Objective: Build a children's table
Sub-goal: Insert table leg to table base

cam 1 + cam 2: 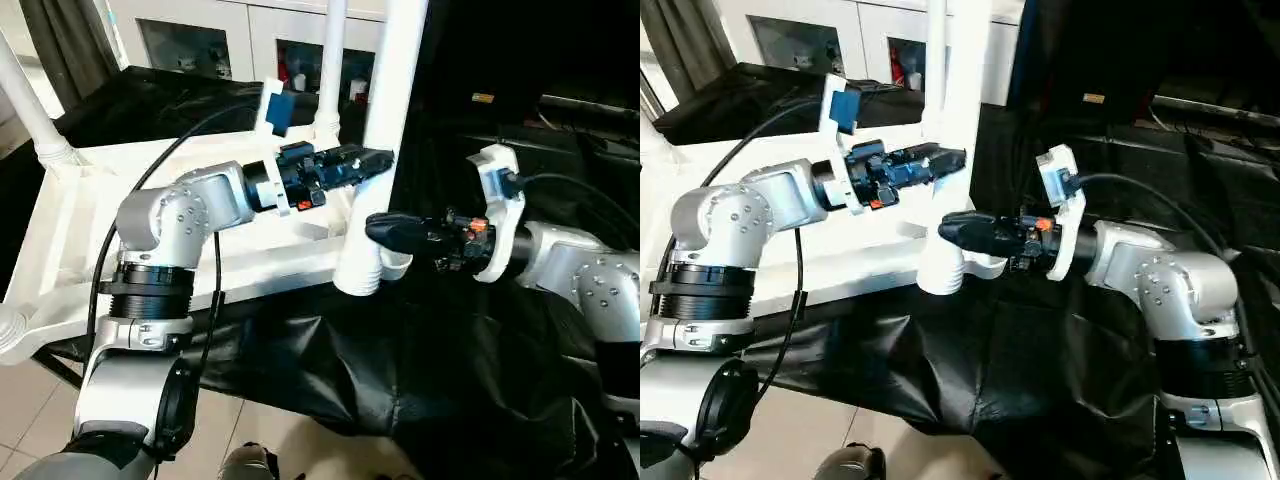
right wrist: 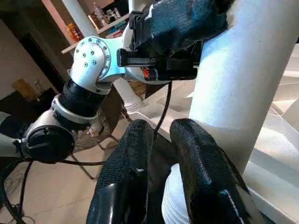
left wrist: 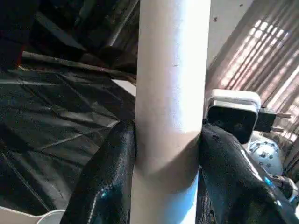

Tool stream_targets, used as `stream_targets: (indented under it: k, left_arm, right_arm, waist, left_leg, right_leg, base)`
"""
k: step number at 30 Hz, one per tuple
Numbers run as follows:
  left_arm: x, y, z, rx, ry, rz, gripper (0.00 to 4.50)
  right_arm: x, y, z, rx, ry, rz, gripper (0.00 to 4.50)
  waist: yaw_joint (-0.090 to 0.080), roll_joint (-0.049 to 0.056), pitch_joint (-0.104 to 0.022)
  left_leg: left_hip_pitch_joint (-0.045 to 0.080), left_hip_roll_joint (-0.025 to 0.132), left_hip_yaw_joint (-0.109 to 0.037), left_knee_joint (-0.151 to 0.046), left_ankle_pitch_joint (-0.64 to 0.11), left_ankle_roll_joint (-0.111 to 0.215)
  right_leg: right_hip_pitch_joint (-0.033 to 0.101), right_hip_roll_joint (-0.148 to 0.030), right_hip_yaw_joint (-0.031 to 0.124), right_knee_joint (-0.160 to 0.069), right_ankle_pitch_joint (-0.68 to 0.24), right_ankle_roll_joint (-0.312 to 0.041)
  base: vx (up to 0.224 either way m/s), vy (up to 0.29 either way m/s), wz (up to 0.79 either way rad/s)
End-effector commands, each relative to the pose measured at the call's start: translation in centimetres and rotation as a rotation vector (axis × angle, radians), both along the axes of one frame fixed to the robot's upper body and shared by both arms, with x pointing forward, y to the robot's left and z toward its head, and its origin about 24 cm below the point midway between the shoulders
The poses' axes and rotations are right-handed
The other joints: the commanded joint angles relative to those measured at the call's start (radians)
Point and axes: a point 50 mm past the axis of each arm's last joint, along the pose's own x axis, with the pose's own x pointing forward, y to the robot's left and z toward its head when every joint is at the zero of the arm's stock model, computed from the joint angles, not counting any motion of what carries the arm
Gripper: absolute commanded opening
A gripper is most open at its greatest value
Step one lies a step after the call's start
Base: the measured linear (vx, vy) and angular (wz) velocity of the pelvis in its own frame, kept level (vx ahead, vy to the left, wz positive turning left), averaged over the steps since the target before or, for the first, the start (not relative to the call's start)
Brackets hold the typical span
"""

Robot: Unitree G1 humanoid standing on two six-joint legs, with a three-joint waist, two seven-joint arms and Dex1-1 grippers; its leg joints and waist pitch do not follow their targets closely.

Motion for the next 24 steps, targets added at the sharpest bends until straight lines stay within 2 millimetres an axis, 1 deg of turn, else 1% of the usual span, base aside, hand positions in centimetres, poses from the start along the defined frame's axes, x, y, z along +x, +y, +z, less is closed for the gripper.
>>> stream_targets:
  k: [1,3,5,6,7,9,10,11,12,13,14,16,18,19,20,22,24]
  left_arm:
    - [-1.2,-1.5,1.2,-0.046,-0.053,-0.140,1.88]
    - [-1.1,-1.2,1.2,-0.045,-0.050,-0.130,1.88]
    - [-0.9,-0.9,1.1,-0.044,-0.050,-0.118,1.88]
    - [-0.8,-0.8,1.1,-0.042,-0.051,-0.112,1.88]
    - [-0.8,-0.6,1.0,-0.040,-0.051,-0.103,1.88]
    - [-0.7,-0.5,1.0,-0.041,-0.052,-0.097,1.88]
    - [-0.7,-0.5,1.0,-0.041,-0.052,-0.096,1.88]
    - [-0.7,-0.4,1.1,-0.046,-0.053,-0.095,1.88]
    - [-0.7,-0.4,1.1,-0.047,-0.053,-0.096,1.88]
    - [-0.8,-0.4,1.1,-0.047,-0.052,-0.097,1.88]
    - [-0.8,-0.4,1.1,-0.047,-0.052,-0.097,1.88]
    - [-0.7,-0.4,0.9,-0.038,-0.048,-0.090,1.88]
    - [-0.6,-0.3,0.9,-0.036,-0.043,-0.088,1.88]
    - [-0.6,-0.3,0.8,-0.033,-0.043,-0.088,1.88]
    - [-0.5,-0.2,0.8,-0.030,-0.039,-0.078,1.88]
    - [-0.1,0.0,0.6,-0.021,-0.035,-0.050,1.88]
    - [0.2,0.1,0.4,-0.015,-0.034,-0.029,1.88]
  right_arm:
    - [0.5,-0.9,-0.3,-0.056,0.018,-0.072,1.33]
    - [0.5,-1.3,0.0,-0.056,0.011,-0.077,1.38]
    - [0.5,-1.7,0.2,-0.055,0.002,-0.085,1.64]
    - [0.6,-2.1,0.4,-0.056,-0.003,-0.094,1.64]
    - [0.4,-2.6,0.7,-0.050,-0.004,-0.096,1.81]
    - [0.2,-3.0,0.9,-0.047,0.000,-0.090,1.90]
    - [0.2,-3.0,0.9,-0.049,0.001,-0.090,2.00]
    - [0.4,-3.3,0.8,-0.070,0.001,-0.107,2.09]
    - [0.5,-3.4,0.7,-0.081,-0.004,-0.118,2.16]
    - [0.7,-3.5,0.6,-0.101,-0.015,-0.139,2.23]
    - [0.7,-3.5,0.6,-0.101,-0.015,-0.139,2.32]
    - [1.1,-3.5,0.7,-0.097,-0.021,-0.153,2.54]
    - [1.2,-3.4,0.9,-0.088,-0.026,-0.150,2.55]
    - [1.3,-3.4,1.0,-0.084,-0.029,-0.149,2.55]
    - [1.3,-3.4,1.3,-0.064,-0.033,-0.146,2.55]
    - [1.3,-3.4,1.7,-0.031,-0.038,-0.136,2.55]
    - [1.1,-3.4,1.8,-0.023,-0.040,-0.123,2.55]
  waist:
    - [0.002,-0.015,-0.106]
    - [0.002,-0.016,-0.107]
    - [0.003,-0.015,-0.107]
    - [0.002,-0.020,-0.107]
    - [0.003,-0.020,-0.106]
    - [0.003,-0.021,-0.106]
    - [0.003,-0.025,-0.106]
    - [0.005,-0.023,-0.105]
    - [0.005,-0.022,-0.105]
    - [0.004,-0.025,-0.105]
    - [0.004,-0.024,-0.105]
    - [0.003,-0.026,-0.104]
    - [0.002,-0.026,-0.102]
    - [0.002,-0.026,-0.102]
    - [0.004,-0.023,-0.104]
    - [0.004,-0.023,-0.104]
    - [0.007,-0.025,-0.107]
  left_leg:
    - [0.027,0.027,-0.014,-0.063,-0.168,-0.014]
    - [0.026,0.027,-0.014,-0.061,-0.158,-0.008]
    - [0.027,0.027,-0.014,-0.060,-0.153,-0.005]
    - [0.026,0.026,-0.013,-0.059,-0.151,-0.003]
    - [0.027,0.027,-0.013,-0.059,-0.152,-0.001]
    - [0.028,0.028,-0.013,-0.059,-0.154,0.001]
    - [0.027,0.027,-0.012,-0.058,-0.154,0.003]
    - [0.027,0.027,-0.012,-0.058,-0.153,0.003]
    - [0.027,0.028,-0.013,-0.058,-0.161,-0.001]
    - [0.028,0.028,-0.013,-0.059,-0.166,-0.005]
    - [0.028,0.028,-0.014,-0.059,-0.174,-0.009]
    - [0.027,0.028,-0.015,-0.060,-0.189,-0.017]
    - [0.028,0.027,-0.015,-0.061,-0.209,-0.022]
    - [0.028,0.027,-0.015,-0.061,-0.209,-0.022]
    - [0.029,0.028,-0.016,-0.060,-0.214,-0.027]
    - [0.029,0.028,-0.016,-0.060,-0.214,-0.029]
    - [0.029,0.027,-0.015,-0.058,-0.201,-0.024]
  right_leg:
    - [0.054,-0.037,0.027,-0.057,-0.151,-0.219]
    - [0.055,-0.036,0.027,-0.055,-0.137,-0.224]
    - [0.055,-0.036,0.027,-0.053,-0.132,-0.226]
    - [0.056,-0.036,0.027,-0.054,-0.133,-0.227]
    - [0.055,-0.036,0.027,-0.053,-0.142,-0.226]
    - [0.055,-0.037,0.027,-0.054,-0.147,-0.226]
    - [0.056,-0.036,0.027,-0.055,-0.148,-0.225]
    - [0.054,-0.038,0.028,-0.055,-0.157,-0.224]
    - [0.053,-0.038,0.027,-0.056,-0.171,-0.220]
    - [0.053,-0.038,0.027,-0.057,-0.179,-0.217]
    - [0.052,-0.038,0.027,-0.057,-0.187,-0.214]
    - [0.052,-0.038,0.026,-0.059,-0.204,-0.209]
    - [0.050,-0.038,0.026,-0.062,-0.234,-0.201]
    - [0.050,-0.038,0.026,-0.062,-0.234,-0.201]
    - [0.050,-0.039,0.026,-0.061,-0.244,-0.197]
    - [0.050,-0.039,0.027,-0.061,-0.236,-0.197]
    - [0.051,-0.037,0.027,-0.059,-0.210,-0.202]
  base:
    - [0.000,0.000,0.00]
    - [0.000,0.000,0.00]
    - [0.000,0.000,0.00]
    - [0.000,0.000,0.00]
    - [0.000,0.000,0.00]
    - [0.000,0.000,0.00]
    - [0.000,0.000,0.00]
    - [0.000,0.000,0.00]
    - [0.000,0.000,0.00]
    - [0.000,0.000,0.00]
    - [0.000,0.000,0.00]
    - [0.000,0.000,0.00]
    - [0.000,0.000,0.00]
    - [0.000,0.000,0.00]
    - [0.000,0.000,0.00]
    - [0.000,0.000,0.00]
    - [0.000,0.000,0.00]
